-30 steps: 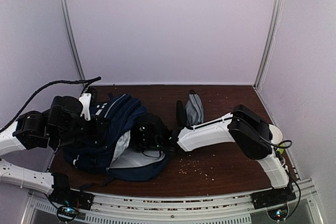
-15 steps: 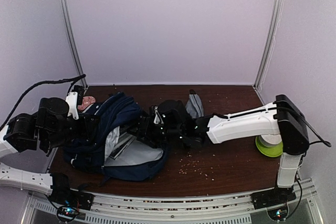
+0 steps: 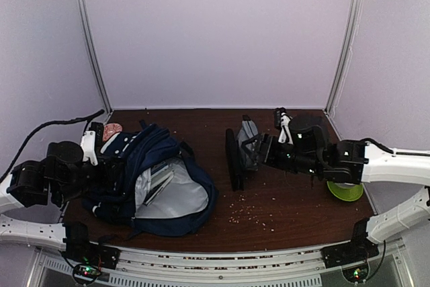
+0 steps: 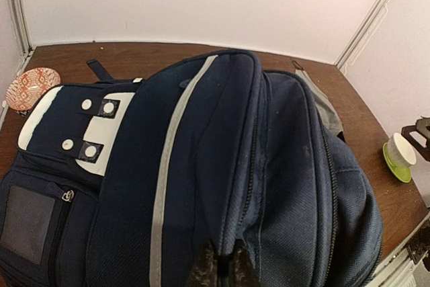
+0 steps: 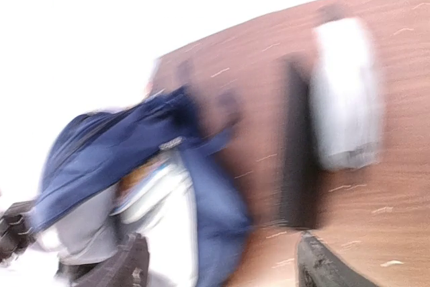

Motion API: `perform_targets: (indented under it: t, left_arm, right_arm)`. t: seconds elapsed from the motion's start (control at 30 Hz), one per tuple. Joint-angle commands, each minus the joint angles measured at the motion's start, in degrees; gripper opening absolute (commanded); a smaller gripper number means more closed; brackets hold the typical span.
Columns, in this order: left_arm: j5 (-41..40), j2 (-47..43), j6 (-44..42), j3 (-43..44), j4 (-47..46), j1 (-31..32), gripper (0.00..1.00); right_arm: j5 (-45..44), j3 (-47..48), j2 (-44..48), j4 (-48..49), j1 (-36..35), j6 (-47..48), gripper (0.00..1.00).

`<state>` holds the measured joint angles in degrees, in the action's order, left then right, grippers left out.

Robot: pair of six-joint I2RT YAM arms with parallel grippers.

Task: Pack the student bag
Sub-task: Place the book in the student bag, then pick up the stationery from the center of the board.

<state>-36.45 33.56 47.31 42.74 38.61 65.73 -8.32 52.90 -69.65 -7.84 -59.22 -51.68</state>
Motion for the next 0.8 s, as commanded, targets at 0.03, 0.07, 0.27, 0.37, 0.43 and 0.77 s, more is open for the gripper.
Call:
perform_targets:
  t: [0.03,0.07,0.27,0.37,0.43,0.77]
  left_arm:
    - [-2.9,-6.1,-2.5,-1.4,-6.5,-0.3,0.00]
    - [-2.8,-8.1,-2.9,-2.0,-6.7,-0.3,0.00]
    - [-4.0,-17.7,-2.2,-5.2,-4.8,-0.3,0.00]
    - [-4.0,-22.6,-1.3,-8.1,-5.0,-0.3,0.00]
    - [-4.4,-25.3,-1.0,-8.8,-4.7,-0.4,0.00]
    - [-7.2,-25.7,-3.2,-6.3,-2.8,-0.3,0.00]
  right_arm:
    - [-19.2,-10.5,6.9,-3.3,2.8,5.9,0.85]
    - [-18.5,-12.0,7.4,-2.2,3.8,6.0,0.86]
    - [-5.8,-13.3,4.0,4.5,7.3,8.3,0.86]
    - [-2.0,-10.6,-0.4,5.4,6.6,9.6,0.84]
    - [0.6,-9.0,-3.0,6.6,6.1,9.8,0.83]
    - [-0.1,-9.4,-10.2,12.6,0.3,9.0,0.84]
